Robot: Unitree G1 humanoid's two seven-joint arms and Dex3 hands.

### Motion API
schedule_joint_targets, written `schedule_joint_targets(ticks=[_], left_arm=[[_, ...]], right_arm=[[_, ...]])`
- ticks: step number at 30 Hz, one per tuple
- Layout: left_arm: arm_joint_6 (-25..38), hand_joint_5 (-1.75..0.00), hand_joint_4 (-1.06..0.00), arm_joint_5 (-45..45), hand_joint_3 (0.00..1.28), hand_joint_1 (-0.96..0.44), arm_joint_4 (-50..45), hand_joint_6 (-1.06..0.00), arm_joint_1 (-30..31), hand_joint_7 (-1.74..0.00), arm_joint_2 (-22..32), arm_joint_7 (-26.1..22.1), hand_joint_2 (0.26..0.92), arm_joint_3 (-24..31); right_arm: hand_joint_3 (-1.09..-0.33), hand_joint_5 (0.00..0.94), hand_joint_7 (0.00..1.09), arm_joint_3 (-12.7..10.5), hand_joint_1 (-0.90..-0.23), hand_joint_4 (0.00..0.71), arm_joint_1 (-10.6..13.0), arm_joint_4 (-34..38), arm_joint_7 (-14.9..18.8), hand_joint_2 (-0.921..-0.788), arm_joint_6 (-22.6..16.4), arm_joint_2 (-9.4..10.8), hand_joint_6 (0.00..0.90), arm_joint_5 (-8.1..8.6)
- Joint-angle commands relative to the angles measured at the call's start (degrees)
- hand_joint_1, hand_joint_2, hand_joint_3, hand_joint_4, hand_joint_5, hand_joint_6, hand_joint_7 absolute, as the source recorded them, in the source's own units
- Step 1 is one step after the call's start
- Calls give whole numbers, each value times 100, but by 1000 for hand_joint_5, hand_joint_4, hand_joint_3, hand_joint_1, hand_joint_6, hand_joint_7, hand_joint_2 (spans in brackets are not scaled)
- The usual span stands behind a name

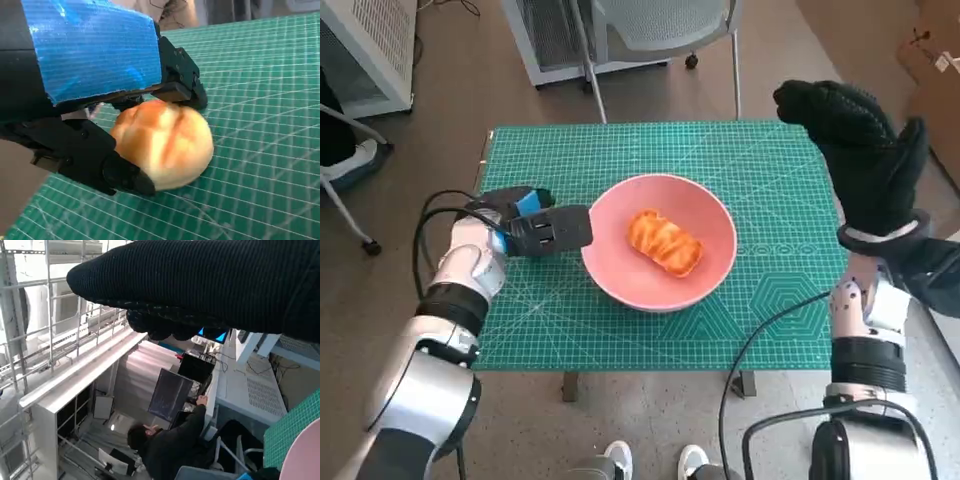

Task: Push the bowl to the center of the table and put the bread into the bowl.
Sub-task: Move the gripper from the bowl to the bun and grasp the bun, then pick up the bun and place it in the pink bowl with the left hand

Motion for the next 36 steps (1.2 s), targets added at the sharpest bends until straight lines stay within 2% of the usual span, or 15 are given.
schedule_joint_targets(ticks=[1, 8, 14, 22, 23, 26, 29, 36], left_arm=[[-94, -1113, -654, -27, 74, 8, -71, -651, -128, -1211, 115, -53, 920, 0], [-75, -1109, -669, -91, 70, 2, -390, -644, -156, -1225, 262, -85, 920, 97], [14, -1173, -680, -168, 68, 2, -998, -637, -88, -1158, 452, -176, 920, 236], [282, -1226, -706, -272, 53, 1, -3431, -659, 585, -1052, 901, -361, 920, 703], [294, -1266, -678, -277, 80, 1, -3799, -627, 700, -1074, 942, -366, 920, 777], [312, -1249, -710, -280, 53, 1, -4797, -666, 989, -1013, 971, -362, 919, 966], [305, -1216, -733, -232, 35, 2, -5507, -689, 1168, -997, 926, -355, 917, 1050], [177, -1059, -772, -173, 30, 3, -6377, -689, 1288, -1117, 612, -327, 907, 992]], right_arm=[[-702, 1, 8, 5, -643, 307, 85, 73, 11, -921, 46, 11, 400, 21], [-699, 1, 7, 13, -643, 308, 36, 158, 38, -921, -6, 60, 401, 28], [-699, 0, 7, 7, -643, 308, 20, 182, 69, -921, -14, 67, 401, 49], [-691, 2, 7, -14, -653, 310, -22, 249, 133, -921, -1, 75, 403, 103], [-691, 1, 7, -14, -654, 310, -21, 246, 134, -921, 3, 79, 403, 106], [-692, 1, 7, -14, -654, 310, -11, 225, 140, -921, 13, 86, 404, 113], [-692, 1, 6, -1, -654, 310, -1, 197, 132, -921, 8, 98, 403, 103], [-692, 0, 3, -7, -652, 310, -22, 232, 160, -921, 8, 97, 398, 115]])
